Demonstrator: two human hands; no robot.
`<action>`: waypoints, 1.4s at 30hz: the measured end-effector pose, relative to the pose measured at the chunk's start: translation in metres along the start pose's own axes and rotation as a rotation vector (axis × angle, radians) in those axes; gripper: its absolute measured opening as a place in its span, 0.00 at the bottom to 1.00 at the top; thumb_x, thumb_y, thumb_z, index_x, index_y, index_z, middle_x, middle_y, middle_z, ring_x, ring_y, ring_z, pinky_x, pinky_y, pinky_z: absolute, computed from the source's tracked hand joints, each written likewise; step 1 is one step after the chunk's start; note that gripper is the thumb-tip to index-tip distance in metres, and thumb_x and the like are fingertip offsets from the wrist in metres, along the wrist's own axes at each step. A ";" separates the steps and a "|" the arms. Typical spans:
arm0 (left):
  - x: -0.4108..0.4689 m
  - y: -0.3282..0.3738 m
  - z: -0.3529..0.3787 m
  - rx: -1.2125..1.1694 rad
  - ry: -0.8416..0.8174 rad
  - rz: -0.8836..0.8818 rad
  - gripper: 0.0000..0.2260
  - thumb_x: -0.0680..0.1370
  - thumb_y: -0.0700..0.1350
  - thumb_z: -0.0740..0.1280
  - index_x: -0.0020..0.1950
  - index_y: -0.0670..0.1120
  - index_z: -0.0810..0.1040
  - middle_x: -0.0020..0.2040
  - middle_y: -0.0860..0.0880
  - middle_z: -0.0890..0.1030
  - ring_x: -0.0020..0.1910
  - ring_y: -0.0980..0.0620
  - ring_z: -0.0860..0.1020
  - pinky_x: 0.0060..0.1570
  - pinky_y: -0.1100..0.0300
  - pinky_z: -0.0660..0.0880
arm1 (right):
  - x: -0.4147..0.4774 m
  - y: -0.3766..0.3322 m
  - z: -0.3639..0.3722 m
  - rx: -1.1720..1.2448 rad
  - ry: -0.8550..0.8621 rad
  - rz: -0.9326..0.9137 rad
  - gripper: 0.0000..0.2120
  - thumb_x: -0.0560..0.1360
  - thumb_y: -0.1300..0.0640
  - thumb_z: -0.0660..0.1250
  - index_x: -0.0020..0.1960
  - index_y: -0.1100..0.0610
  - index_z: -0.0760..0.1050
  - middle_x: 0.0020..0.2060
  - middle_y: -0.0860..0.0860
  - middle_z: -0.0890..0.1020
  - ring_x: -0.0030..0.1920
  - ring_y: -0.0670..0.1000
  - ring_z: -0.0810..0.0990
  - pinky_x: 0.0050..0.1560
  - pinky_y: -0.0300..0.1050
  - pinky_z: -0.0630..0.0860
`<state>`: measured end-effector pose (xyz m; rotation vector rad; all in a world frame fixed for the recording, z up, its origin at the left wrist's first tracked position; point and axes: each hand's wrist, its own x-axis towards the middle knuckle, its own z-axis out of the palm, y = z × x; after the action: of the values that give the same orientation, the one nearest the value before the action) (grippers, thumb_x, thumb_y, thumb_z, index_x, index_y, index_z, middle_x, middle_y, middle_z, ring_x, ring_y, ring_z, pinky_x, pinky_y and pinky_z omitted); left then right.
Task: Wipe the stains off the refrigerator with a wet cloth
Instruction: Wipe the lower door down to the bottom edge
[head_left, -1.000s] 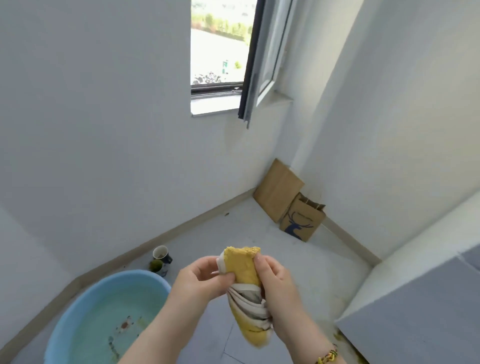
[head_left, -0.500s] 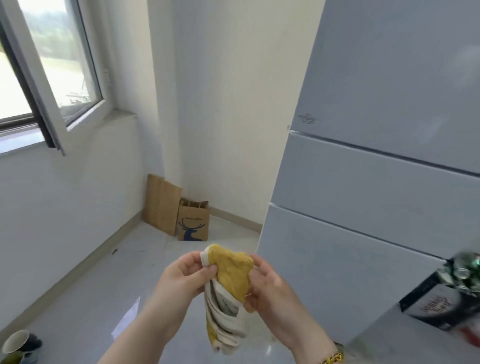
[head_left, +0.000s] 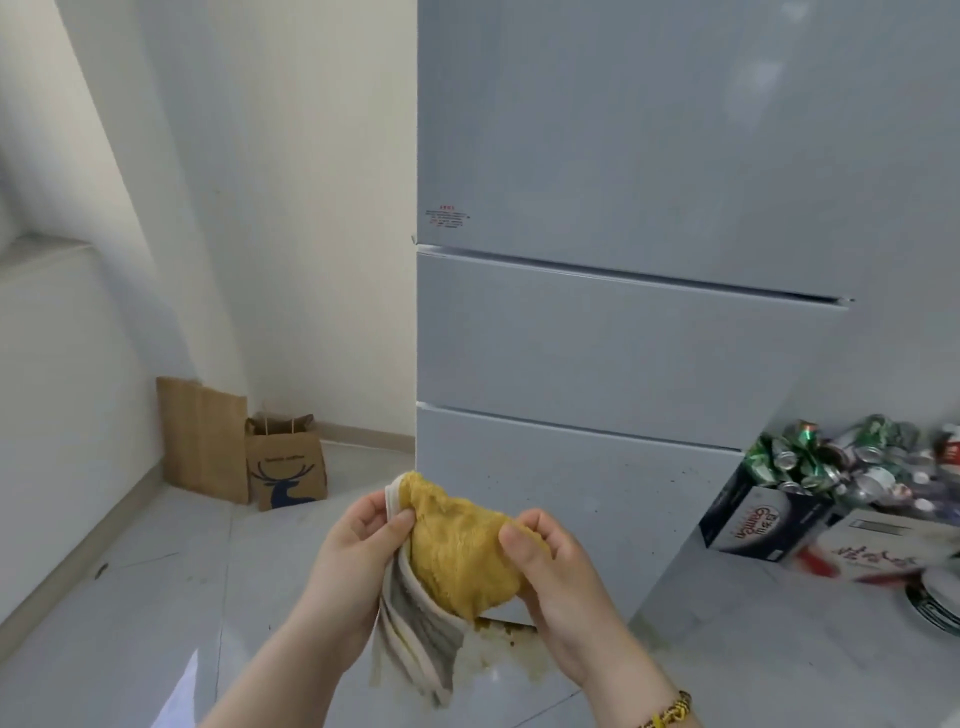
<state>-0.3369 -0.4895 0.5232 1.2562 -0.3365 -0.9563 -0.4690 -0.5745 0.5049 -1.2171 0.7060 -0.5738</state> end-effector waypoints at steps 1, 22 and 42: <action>0.005 0.000 0.004 0.009 -0.014 -0.001 0.07 0.78 0.36 0.59 0.47 0.43 0.76 0.37 0.45 0.82 0.39 0.47 0.80 0.37 0.56 0.78 | 0.002 0.000 -0.005 0.000 -0.024 0.014 0.22 0.54 0.42 0.71 0.38 0.55 0.70 0.32 0.49 0.74 0.36 0.49 0.71 0.38 0.40 0.69; 0.143 0.018 0.008 0.446 -0.555 -0.005 0.13 0.74 0.48 0.68 0.58 0.50 0.75 0.50 0.55 0.82 0.49 0.60 0.79 0.46 0.68 0.75 | 0.108 -0.030 0.029 -0.200 0.353 -0.162 0.11 0.75 0.62 0.64 0.39 0.48 0.78 0.34 0.40 0.83 0.39 0.39 0.81 0.40 0.32 0.76; 0.197 0.001 0.007 0.074 -0.621 -0.138 0.27 0.57 0.50 0.77 0.51 0.39 0.78 0.47 0.41 0.84 0.49 0.43 0.81 0.41 0.60 0.77 | 0.141 -0.014 0.031 -0.374 0.559 -0.168 0.12 0.70 0.57 0.71 0.42 0.43 0.70 0.38 0.43 0.80 0.39 0.39 0.78 0.39 0.29 0.73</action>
<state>-0.2251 -0.6439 0.4729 1.0327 -0.7808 -1.4588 -0.3528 -0.6617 0.4995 -1.4860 1.2291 -0.9720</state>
